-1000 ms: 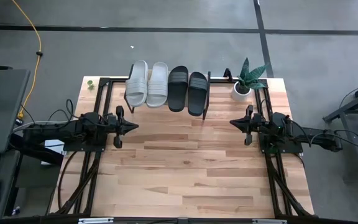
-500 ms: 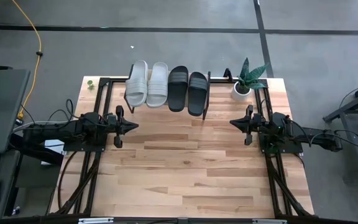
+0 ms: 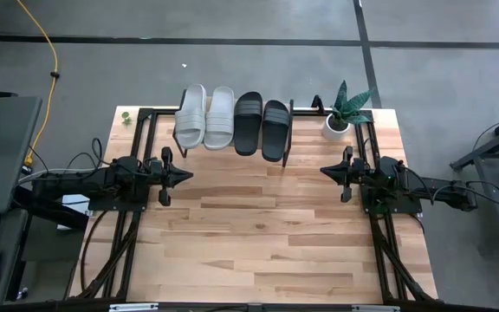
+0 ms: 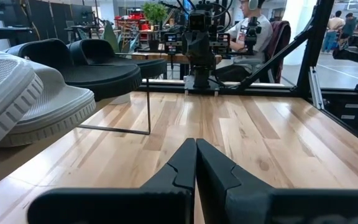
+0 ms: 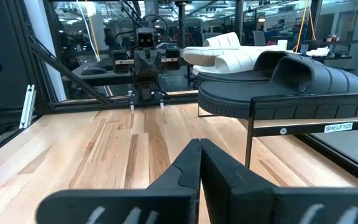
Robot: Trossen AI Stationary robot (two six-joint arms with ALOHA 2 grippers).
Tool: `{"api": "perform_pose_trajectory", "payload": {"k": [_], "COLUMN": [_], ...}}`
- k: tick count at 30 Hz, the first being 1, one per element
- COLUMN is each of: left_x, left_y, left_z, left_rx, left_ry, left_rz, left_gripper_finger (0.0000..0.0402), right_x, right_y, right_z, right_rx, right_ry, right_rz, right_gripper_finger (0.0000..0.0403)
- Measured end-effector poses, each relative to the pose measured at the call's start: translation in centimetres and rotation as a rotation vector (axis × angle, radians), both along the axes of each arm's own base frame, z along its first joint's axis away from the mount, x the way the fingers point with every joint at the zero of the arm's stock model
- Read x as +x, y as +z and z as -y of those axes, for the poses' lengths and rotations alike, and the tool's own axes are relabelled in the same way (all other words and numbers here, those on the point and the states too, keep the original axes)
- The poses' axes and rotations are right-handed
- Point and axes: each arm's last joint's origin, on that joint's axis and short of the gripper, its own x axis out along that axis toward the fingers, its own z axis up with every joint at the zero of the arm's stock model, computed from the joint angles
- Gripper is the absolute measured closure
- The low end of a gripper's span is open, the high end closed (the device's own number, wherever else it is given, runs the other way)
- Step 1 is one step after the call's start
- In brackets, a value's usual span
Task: Pick and place slides into the shelf
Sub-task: Return to Home Position
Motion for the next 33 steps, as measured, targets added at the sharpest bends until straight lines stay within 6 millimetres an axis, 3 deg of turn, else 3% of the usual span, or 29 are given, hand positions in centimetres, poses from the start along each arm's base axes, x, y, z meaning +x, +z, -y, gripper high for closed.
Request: {"api": "perform_pose_trajectory", "payload": {"k": [9, 33], "left_x": [0.00, 0.00], "left_y": [0.00, 0.00], "left_z": [0.00, 0.00], "left_rx": [0.000, 0.000], "left_ry": [0.000, 0.000], "left_rz": [0.000, 0.000], "left_gripper_finger": [0.0401, 0.0401], "right_x": [0.00, 0.00], "right_y": [0.00, 0.00], "right_z": [0.00, 0.00], "right_rx": [0.110, 0.111], "right_ry": [0.002, 0.002], "right_rz": [0.016, 0.017], "right_gripper_finger": [0.0402, 0.0402]}}
